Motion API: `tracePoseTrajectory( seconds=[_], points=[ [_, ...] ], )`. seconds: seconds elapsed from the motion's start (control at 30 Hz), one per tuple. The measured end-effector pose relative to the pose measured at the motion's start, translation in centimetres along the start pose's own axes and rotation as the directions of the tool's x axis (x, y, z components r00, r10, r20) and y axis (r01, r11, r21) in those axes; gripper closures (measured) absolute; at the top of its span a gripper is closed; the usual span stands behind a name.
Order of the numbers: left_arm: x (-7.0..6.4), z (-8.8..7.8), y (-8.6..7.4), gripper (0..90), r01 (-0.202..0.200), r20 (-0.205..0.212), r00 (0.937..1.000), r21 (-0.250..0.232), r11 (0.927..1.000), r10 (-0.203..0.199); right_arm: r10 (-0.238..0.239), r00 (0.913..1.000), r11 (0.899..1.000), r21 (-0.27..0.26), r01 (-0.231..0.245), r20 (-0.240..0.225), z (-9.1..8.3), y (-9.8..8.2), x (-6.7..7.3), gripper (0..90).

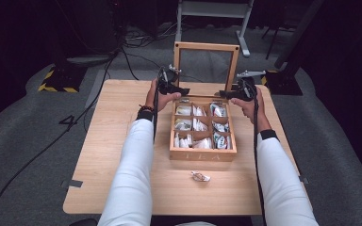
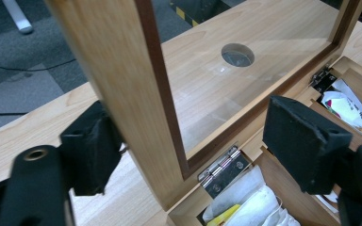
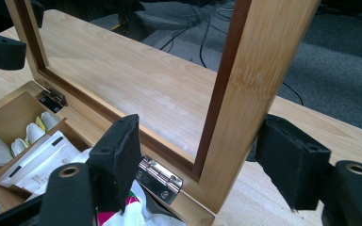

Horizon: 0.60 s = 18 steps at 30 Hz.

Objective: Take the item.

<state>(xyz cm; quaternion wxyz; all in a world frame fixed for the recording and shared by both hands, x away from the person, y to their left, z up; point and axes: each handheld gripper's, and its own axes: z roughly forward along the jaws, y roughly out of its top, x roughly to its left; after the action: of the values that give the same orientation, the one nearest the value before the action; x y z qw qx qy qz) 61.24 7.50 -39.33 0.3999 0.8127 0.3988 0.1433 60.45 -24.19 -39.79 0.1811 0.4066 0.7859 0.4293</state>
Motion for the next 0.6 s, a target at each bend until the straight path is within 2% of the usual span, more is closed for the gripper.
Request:
tracePoseTrajectory(
  seconds=[0.17, 0.27, 0.3, 0.4, 0.53, 0.6],
  points=[
    [0.2, -0.5, -0.1, 29.8, -0.004, -0.004, 1.0000, -0.027, 0.9996, 0.004, 0.020, 0.9998, 1.000, -0.003, -0.020, -0.008, -0.1, 0.2, 0.0, 33.8],
    [0.5, -1.3, -0.1, 38.2, 0.021, 0.009, 0.9998, -0.105, 0.9943, -0.020, 0.015, 0.9999, 1.000, -0.007, -0.015, 0.005, -0.4, 0.3, -0.1, 41.4],
    [0.6, -1.6, -0.1, 41.0, 0.015, 0.009, 0.9999, -0.115, 0.9933, -0.014, 0.022, 0.9997, 1.000, -0.011, -0.022, -0.002, -0.6, 0.3, -0.2, 44.3],
    [0.3, -2.0, 0.0, 41.7, -0.004, 0.004, 1.0000, -0.111, 0.9938, 0.005, 0.033, 0.9994, 0.999, -0.023, -0.034, -0.011, -1.1, 0.4, -0.3, 46.5],
    [0.0, -2.8, 0.1, 43.8, -0.021, -0.001, 0.9998, -0.125, 0.9919, 0.021, 0.019, 0.9998, 1.000, -0.021, -0.019, -0.003, -1.5, 0.6, 0.0, 46.5],
    [-0.2, -3.4, 0.1, 45.0, -0.025, 0.002, 0.9997, -0.149, 0.9886, 0.026, 0.021, 0.9998, 0.998, -0.055, -0.021, -0.001, -2.1, 0.8, 0.2, 47.9]
  ],
)
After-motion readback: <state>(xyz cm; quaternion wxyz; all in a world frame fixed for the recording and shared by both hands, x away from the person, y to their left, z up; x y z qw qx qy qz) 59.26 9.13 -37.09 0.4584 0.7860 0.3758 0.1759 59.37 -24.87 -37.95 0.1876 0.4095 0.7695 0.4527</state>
